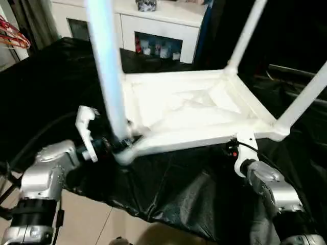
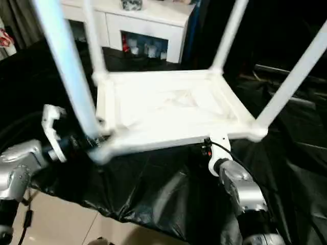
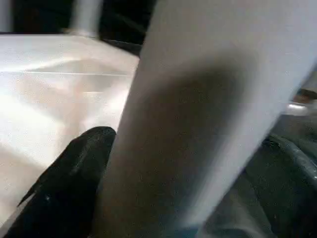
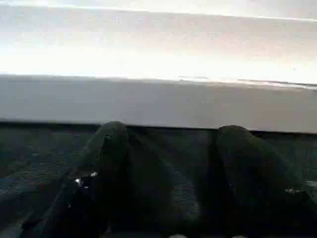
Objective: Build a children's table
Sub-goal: Rotate table base
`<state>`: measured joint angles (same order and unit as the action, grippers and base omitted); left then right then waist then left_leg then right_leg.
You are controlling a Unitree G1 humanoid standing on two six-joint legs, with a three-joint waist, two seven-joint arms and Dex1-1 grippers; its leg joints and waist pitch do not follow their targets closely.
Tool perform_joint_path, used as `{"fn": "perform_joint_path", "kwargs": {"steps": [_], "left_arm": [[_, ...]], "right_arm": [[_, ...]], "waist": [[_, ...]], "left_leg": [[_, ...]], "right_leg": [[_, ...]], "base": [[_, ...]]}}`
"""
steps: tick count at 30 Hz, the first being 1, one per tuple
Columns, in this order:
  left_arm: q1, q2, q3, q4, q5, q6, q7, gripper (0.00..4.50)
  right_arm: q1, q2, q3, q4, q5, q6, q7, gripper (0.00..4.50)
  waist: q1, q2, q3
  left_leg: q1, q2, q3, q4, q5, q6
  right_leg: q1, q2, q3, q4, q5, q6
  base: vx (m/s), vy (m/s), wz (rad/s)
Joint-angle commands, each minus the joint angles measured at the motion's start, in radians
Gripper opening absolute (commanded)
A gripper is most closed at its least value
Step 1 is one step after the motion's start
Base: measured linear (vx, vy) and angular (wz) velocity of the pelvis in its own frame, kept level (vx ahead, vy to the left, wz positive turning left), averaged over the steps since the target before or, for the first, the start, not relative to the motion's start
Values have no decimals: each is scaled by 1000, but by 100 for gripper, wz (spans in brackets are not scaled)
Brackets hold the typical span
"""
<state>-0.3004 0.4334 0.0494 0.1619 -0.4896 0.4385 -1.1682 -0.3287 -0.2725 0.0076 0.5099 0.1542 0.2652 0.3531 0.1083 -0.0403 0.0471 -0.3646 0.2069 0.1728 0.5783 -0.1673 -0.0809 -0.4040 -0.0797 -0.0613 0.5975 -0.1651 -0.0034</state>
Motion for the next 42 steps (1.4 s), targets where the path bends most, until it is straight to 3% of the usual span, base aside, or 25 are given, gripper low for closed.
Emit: {"fn": "perform_joint_path", "kwargs": {"steps": [1, 5, 9, 12, 15, 21, 24, 26, 27, 30, 33, 34, 35, 36, 38, 39, 42], "left_arm": [[26, -7, -75, -117, -59, 62, -54, 448], [51, -39, -111, -198, -92, 102, -42, 448], [54, -113, -185, -285, -125, 153, 2, 448], [30, -163, -215, -283, -122, 162, 27, 448], [-5, -200, -244, -253, -92, 146, 44, 448], [-83, -286, -285, -158, -29, 85, 92, 448], [-177, -357, -314, 30, 129, -61, 233, 448], [-195, -363, -313, 65, 148, -70, 261, 448], [-208, -362, -314, 89, 163, -95, 274, 448], [-233, -356, -310, 143, 206, -166, 305, 448], [-245, -350, -296, 172, 221, -208, 298, 448], [-245, -349, -296, 172, 222, -210, 297, 448], [-245, -332, -298, 191, 234, -234, 270, 448], [-245, -332, -298, 191, 234, -234, 270, 448], [-237, -292, -316, 201, 248, -258, 216, 448], [-226, -232, -342, 203, 251, -254, 127, 448], [-229, -182, -364, 235, 270, -274, 68, 431]], "right_arm": [[-30, 17, 26, 37, -20, -16, 27, 323], [-58, 30, 48, 75, -40, -43, 39, 323], [-123, 76, 92, 143, -59, -84, 77, 323], [-158, 103, 118, 188, -79, -109, 102, 323], [-185, 122, 126, 232, -96, -131, 110, 323], [-220, 143, 119, 284, -103, -154, 104, 323], [-229, 133, 92, 312, -110, -184, 70, 323], [-227, 124, 85, 311, -109, -188, 66, 323], [-223, 113, 72, 310, -103, -192, 69, 323], [-192, 69, 44, 271, -91, -195, 104, 323], [-143, 20, 34, 200, -72, -191, 174, 323], [-140, 18, 34, 196, -71, -190, 178, 323], [-103, -15, 44, 136, -63, -186, 234, 323], [-103, -15, 44, 136, -63, -186, 234, 323], [-51, -57, 59, 49, -44, -176, 314, 323], [10, -109, 77, -57, -18, -157, 404, 323], [69, -165, 91, -162, 3, -131, 480, 323]], "waist": [[0, 5, -56], [-13, 3, -54], [-27, -6, -52], [-39, -11, -50], [-47, -16, -52], [-52, -15, -54], [-52, -8, -55], [-50, -11, -56], [-49, -10, -56], [-45, -8, -60], [-34, 0, -60], [-32, -2, -60], [-29, 12, -59], [-28, 5, -59], [-24, 5, -58], [-18, 12, -56], [-18, 11, -53]], "left_leg": [[12, 20, 0, -78, -304, -34], [10, 18, 1, -77, -299, -35], [4, 17, -3, -77, -325, -40], [2, 14, -2, -76, -317, -37], [0, 15, -4, -76, -305, -33], [6, 14, -1, -71, -302, -25], [8, 13, -2, -70, -302, -17], [12, 12, -1, -69, -308, -16], [6, 12, -3, -70, -304, -13], [10, 13, 0, -66, -290, -4], [11, 14, 2, -64, -279, 9], [11, 13, 2, -64, -275, 15], [10, 13, 1, -65, -275, 20], [11, 12, 4, -63, -281, 26], [8, 11, 2, -65, -283, 28], [14, 13, 1, -66, -304, 33], [8, 12, -1, -70, -304, 42]], "right_leg": [[42, -58, 39, -61, -274, -171], [42, -54, 39, -62, -274, -175], [45, -55, 36, -69, -369, -145], [45, -52, 36, -75, -386, -129], [45, -51, 35, -74, -378, -126], [45, -50, 36, -75, -355, -135], [45, -47, 36, -77, -335, -136], [44, -45, 35, -77, -334, -131], [49, -47, 33, -78, -339, -135], [46, -48, 35, -77, -306, -152], [52, -45, 36, -70, -224, -184], [55, -44, 35, -70, -219, -184], [54, -45, 35, -71, -224, -187], [54, -43, 35, -76, -235, -182], [56, -46, 33, -77, -273, -174], [52, -46, 34, -84, -320, -153], [53, -43, 34, -83, -344, -137]], "base": [[0, 0, 0], [0, 0, 0], [0, 0, 0], [0, 0, 0], [0, 0, 0], [0, 0, 0], [0, 0, 0], [0, 0, 0], [0, 0, 0], [0, 0, 0], [0, 0, 0], [0, 0, 0], [0, 0, 0], [0, 0, 0], [0, 0, 0], [0, 0, 0], [0, 0, 0]]}}
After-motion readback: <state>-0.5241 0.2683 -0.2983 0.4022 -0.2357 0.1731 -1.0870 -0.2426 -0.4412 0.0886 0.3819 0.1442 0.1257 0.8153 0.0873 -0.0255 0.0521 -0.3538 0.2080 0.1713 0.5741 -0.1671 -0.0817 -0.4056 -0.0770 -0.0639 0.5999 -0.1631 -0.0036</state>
